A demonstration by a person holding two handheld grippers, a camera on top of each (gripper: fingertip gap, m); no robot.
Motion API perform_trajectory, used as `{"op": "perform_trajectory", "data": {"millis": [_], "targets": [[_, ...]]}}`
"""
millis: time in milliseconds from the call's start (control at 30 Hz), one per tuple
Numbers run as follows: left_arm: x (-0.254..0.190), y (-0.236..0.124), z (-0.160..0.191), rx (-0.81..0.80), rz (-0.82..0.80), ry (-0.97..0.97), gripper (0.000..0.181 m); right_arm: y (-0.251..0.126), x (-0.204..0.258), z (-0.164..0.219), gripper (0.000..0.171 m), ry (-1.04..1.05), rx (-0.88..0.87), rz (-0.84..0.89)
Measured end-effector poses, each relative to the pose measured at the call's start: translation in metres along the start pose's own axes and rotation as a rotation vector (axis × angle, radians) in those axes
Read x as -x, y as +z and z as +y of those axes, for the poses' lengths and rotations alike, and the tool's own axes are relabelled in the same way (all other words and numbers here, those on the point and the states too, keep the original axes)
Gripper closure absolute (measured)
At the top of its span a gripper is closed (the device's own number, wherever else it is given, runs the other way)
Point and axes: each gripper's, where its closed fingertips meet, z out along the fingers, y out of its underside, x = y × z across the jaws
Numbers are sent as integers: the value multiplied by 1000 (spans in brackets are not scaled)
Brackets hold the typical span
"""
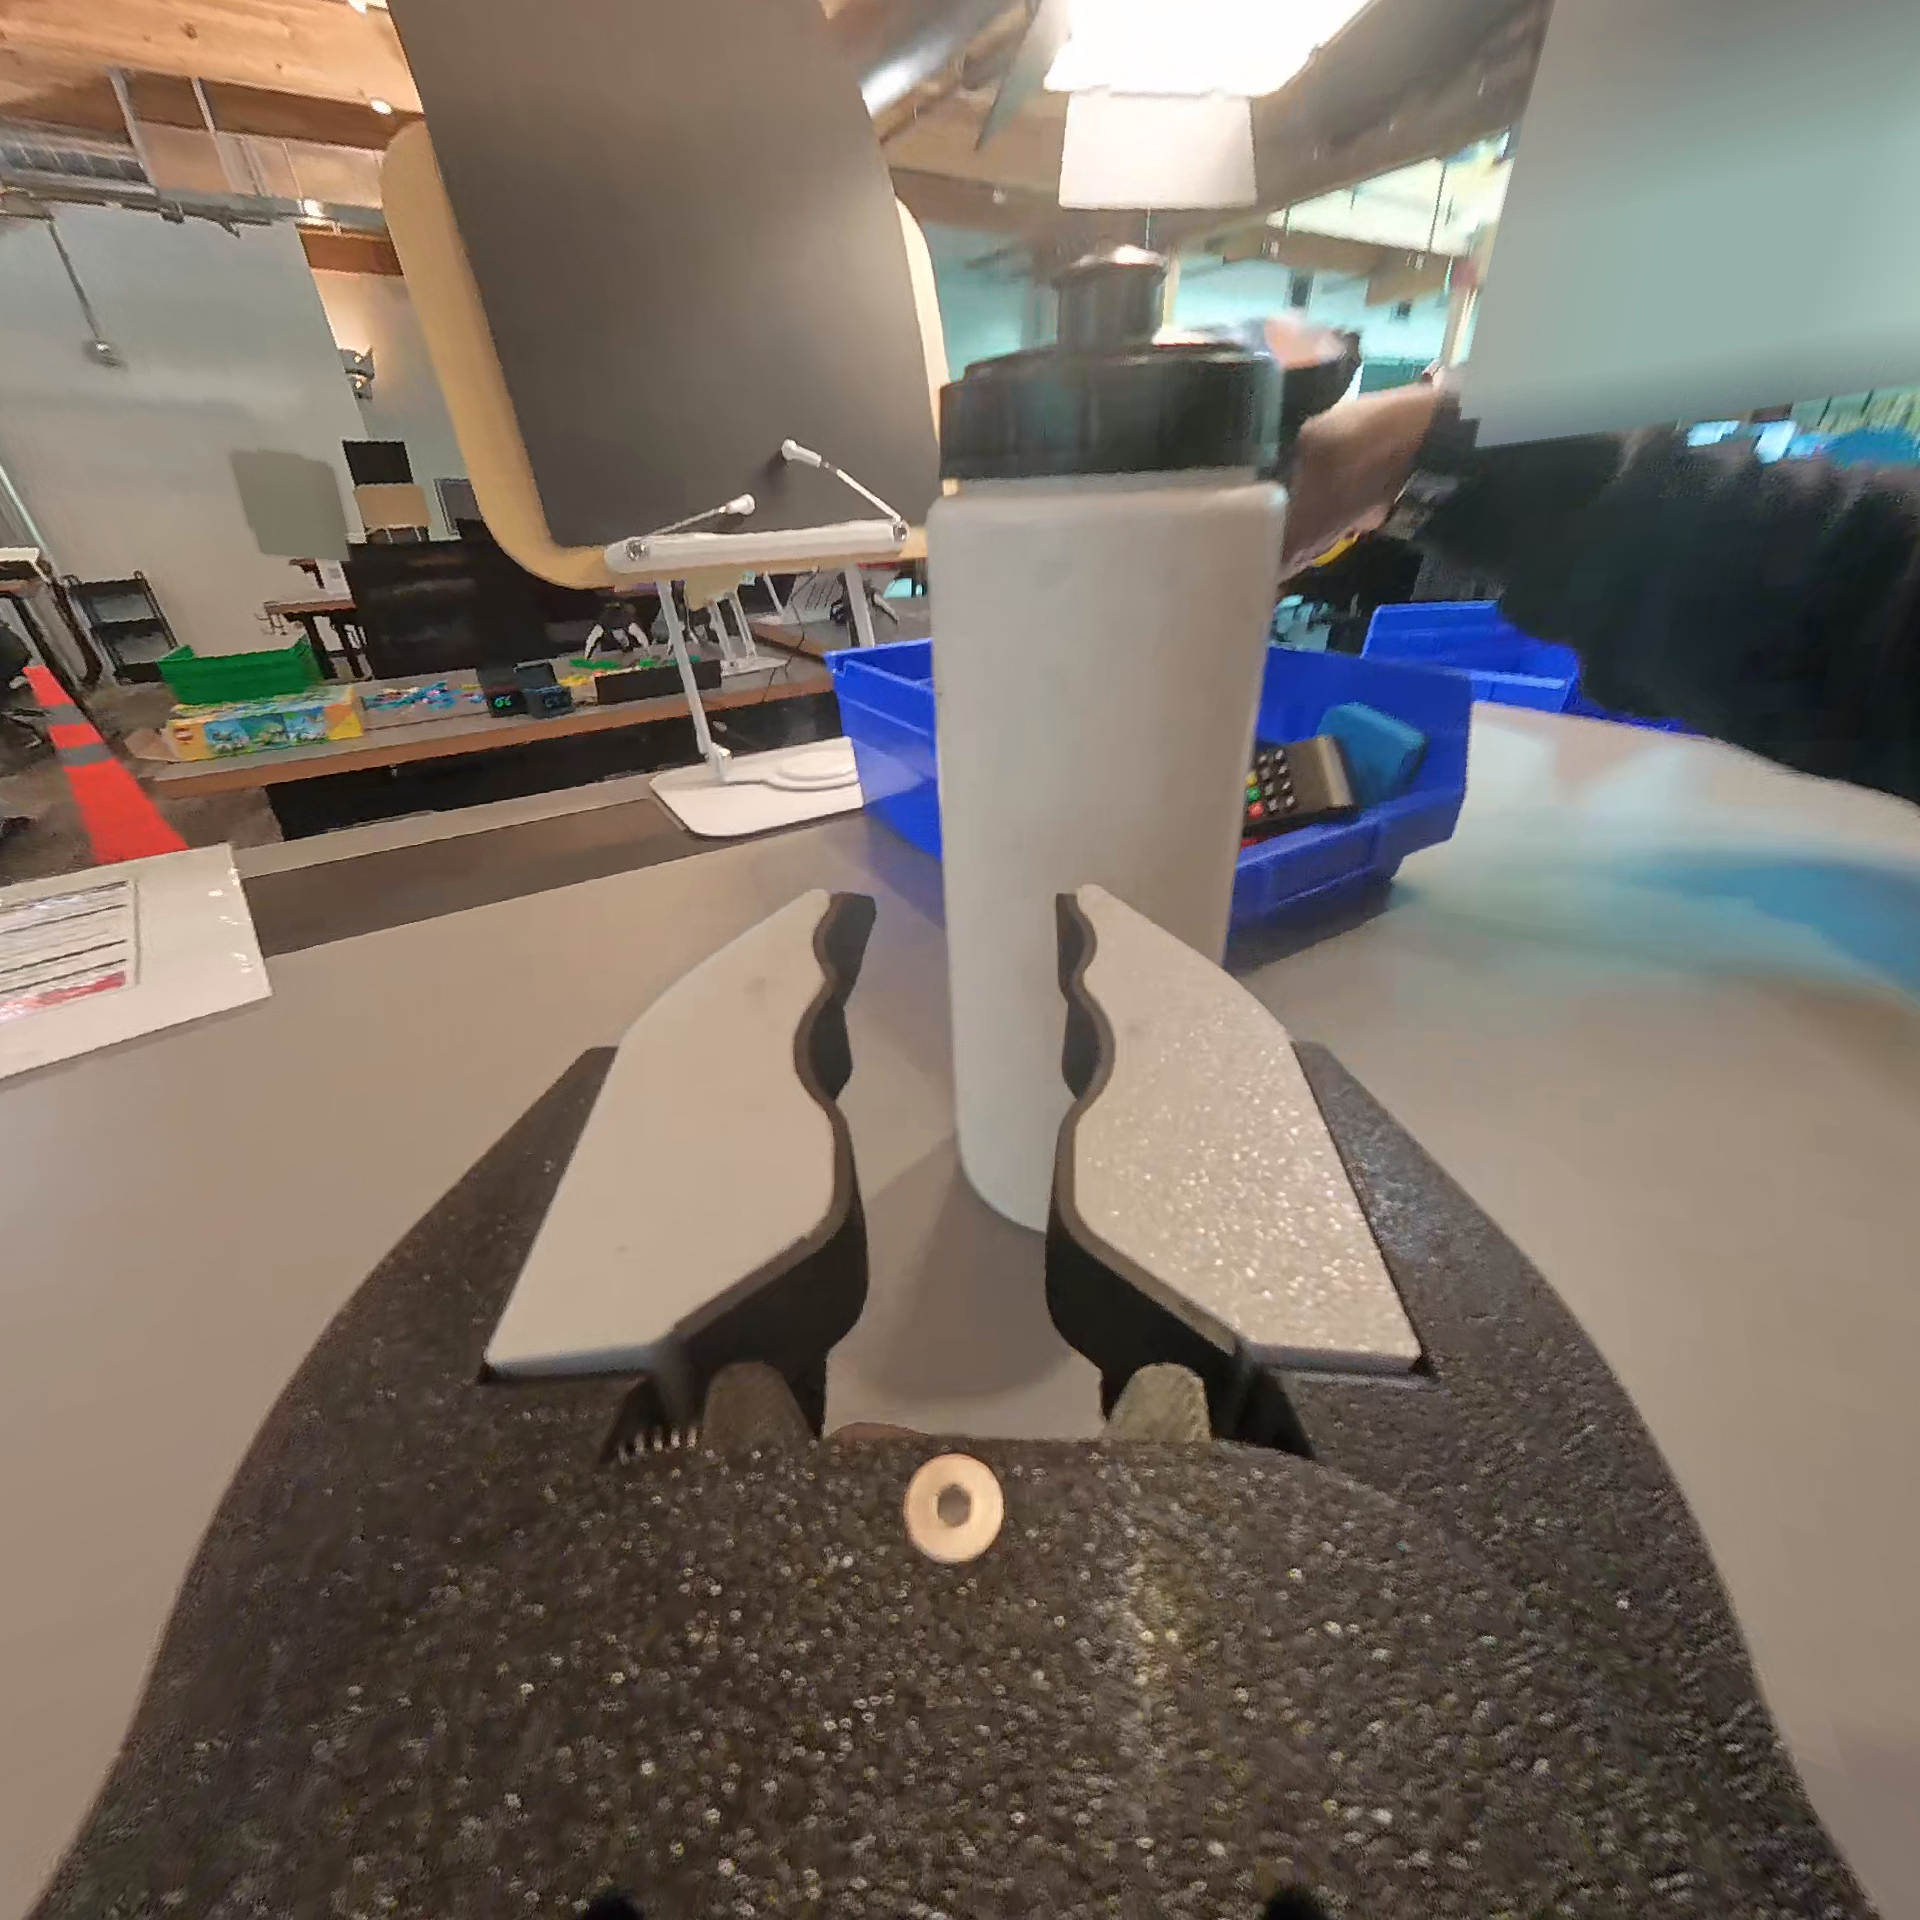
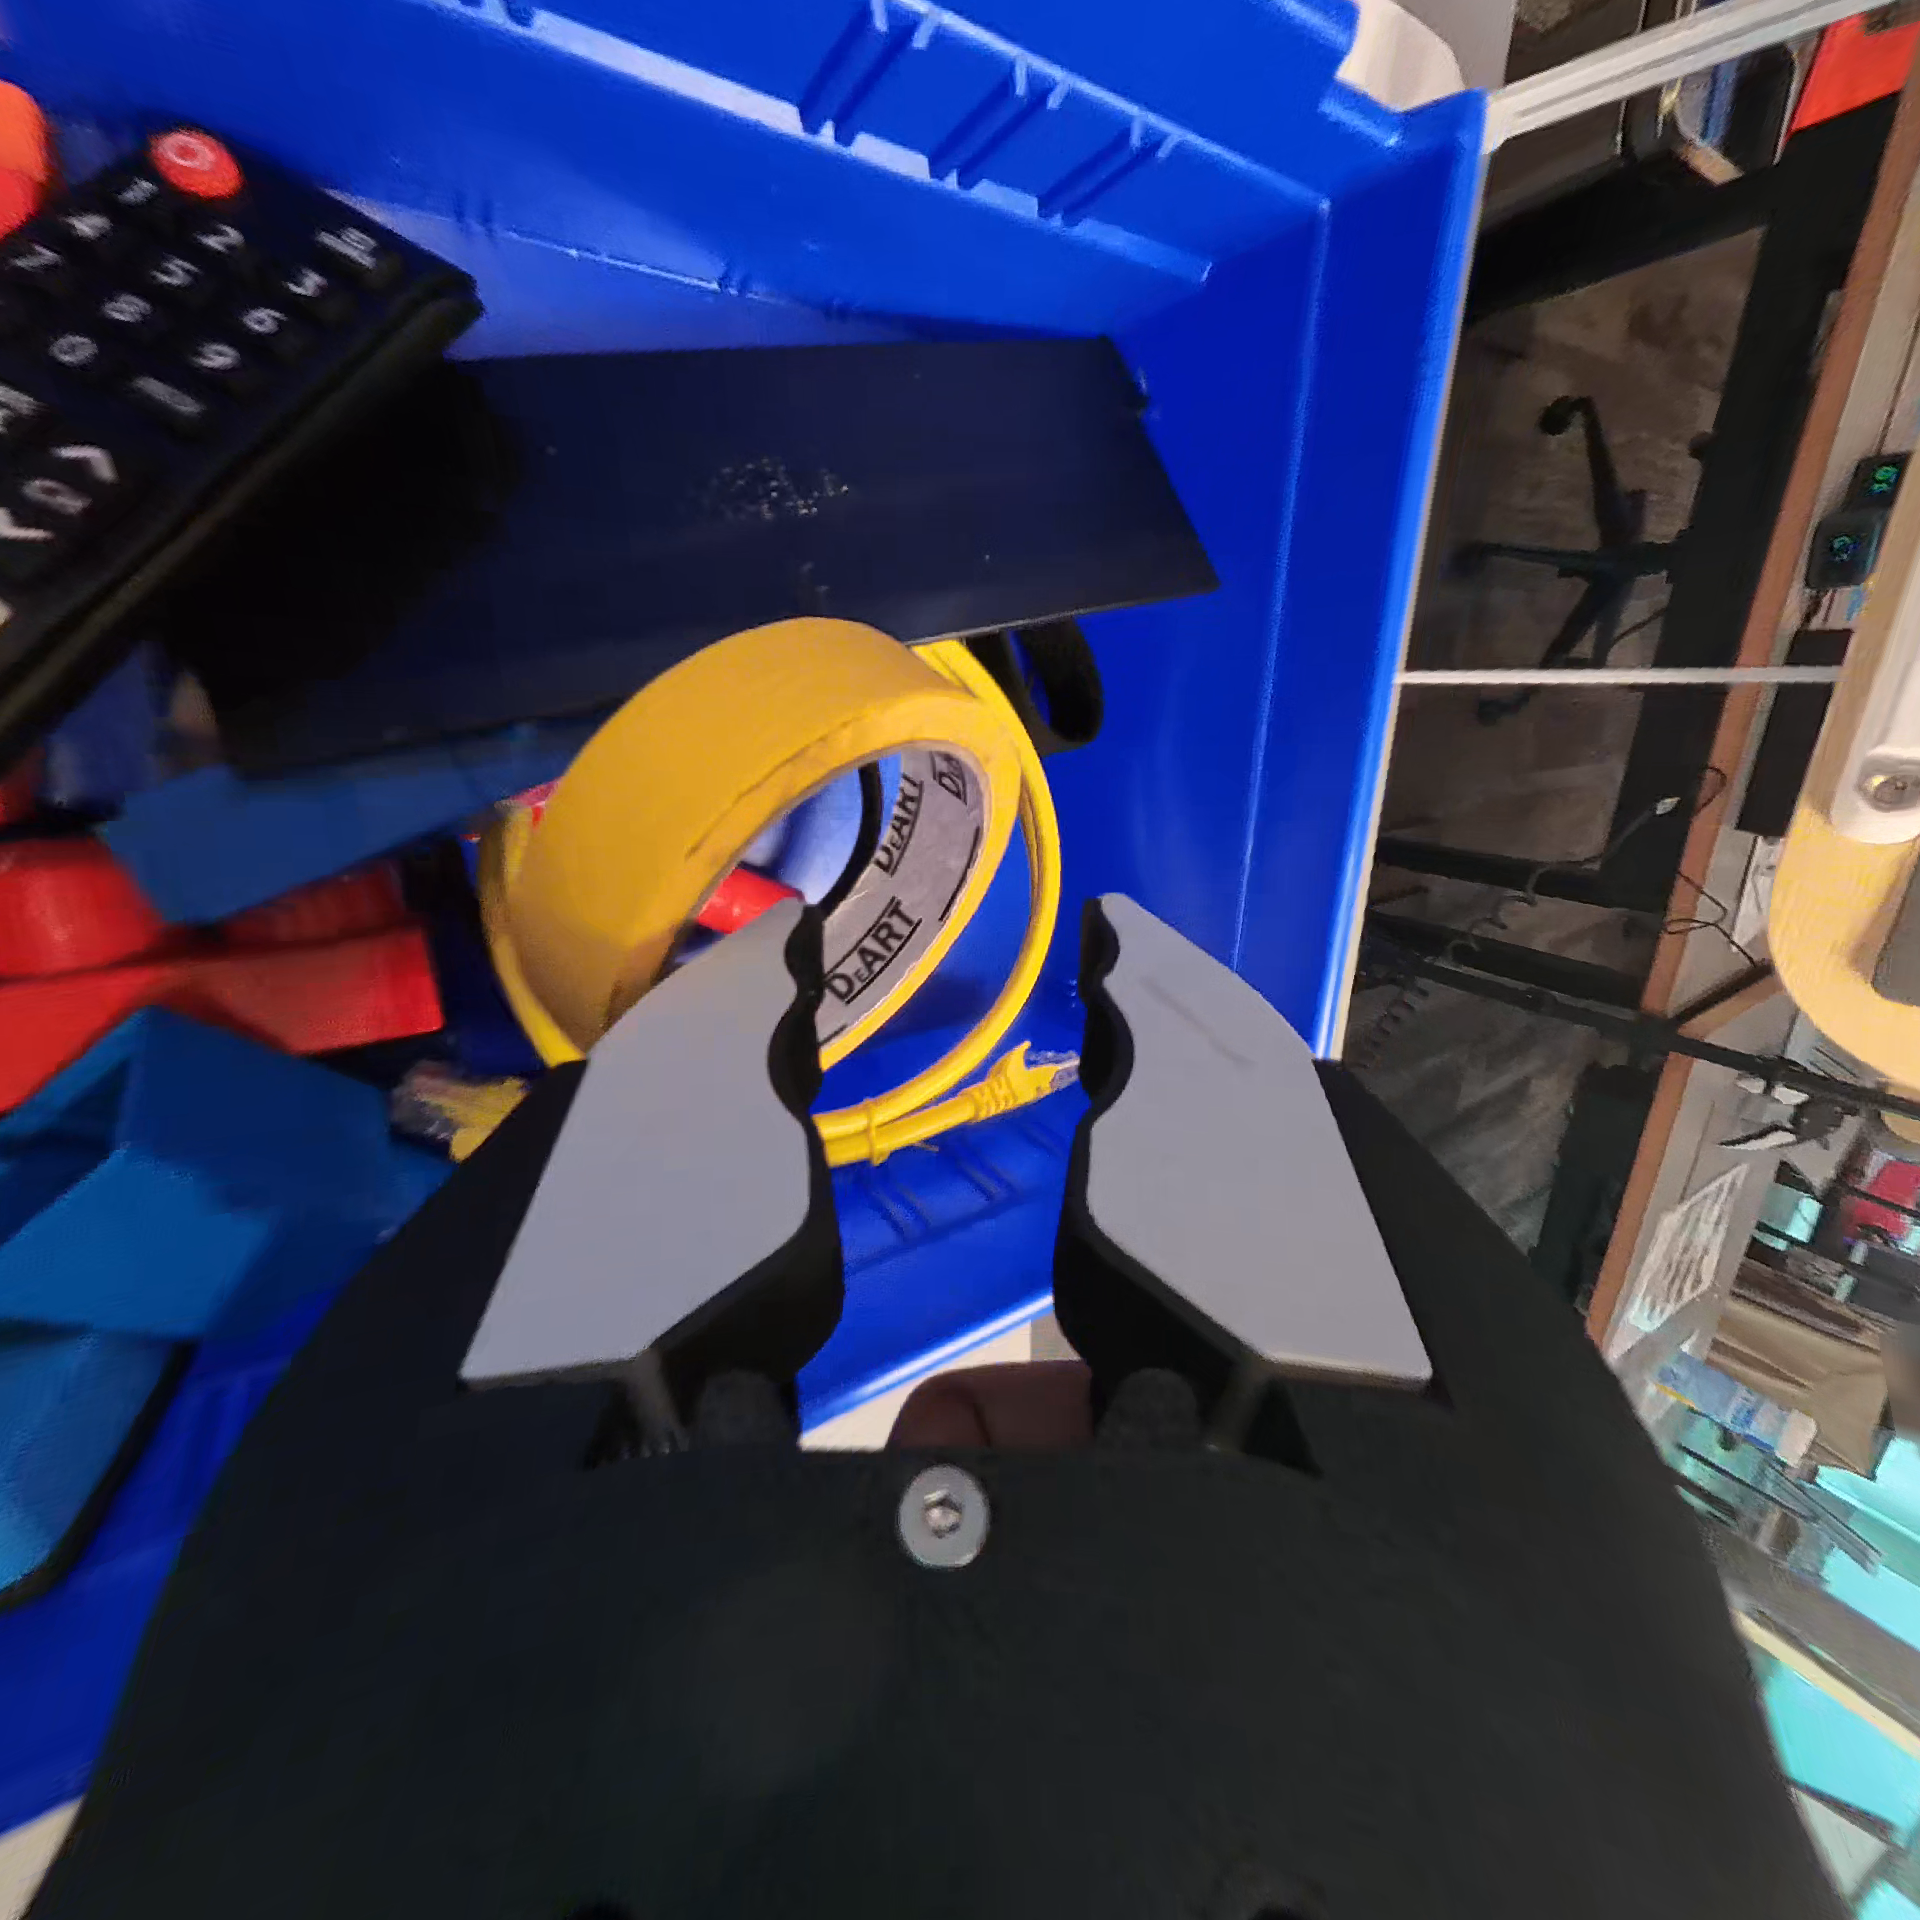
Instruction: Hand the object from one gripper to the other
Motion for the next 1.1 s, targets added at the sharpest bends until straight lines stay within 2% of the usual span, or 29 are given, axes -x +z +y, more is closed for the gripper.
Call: {"op": "perform_trajectory", "data": {"millis": [167, 300, 367, 467, 667, 767, 933, 1100], "targets": [[20, 10, 4, 76, -19, 58, 142, -44, 31, -7, 124, 71, -156, -86], [33, 13, -3, 60, -30, 82, 141, -93, 95, -27, 124, 43, -290, -215], [36, 14, -5, 46, -22, 73, 141, -105, 132, -27, 124, 8, -265, -273], [36, 17, -1, 33, -17, 59, 141, -105, 169, -13, 124, -41, -136, -249], [26, 14, 9, 67, -1, 98, 139, -83, 183, 15, 125, -15, 105, -72], [24, 12, 10, 76, 2, 103, 139, -67, 189, 17, 131, -26, 164, -22], [22, 9, 9, 73, 6, 113, 139, -51, 183, 20, 132, -121, 262, 133], [18, 8, 10, 75, 22, 117, 139, -57, 193, 18, 127, -152, 254, 65]]}}
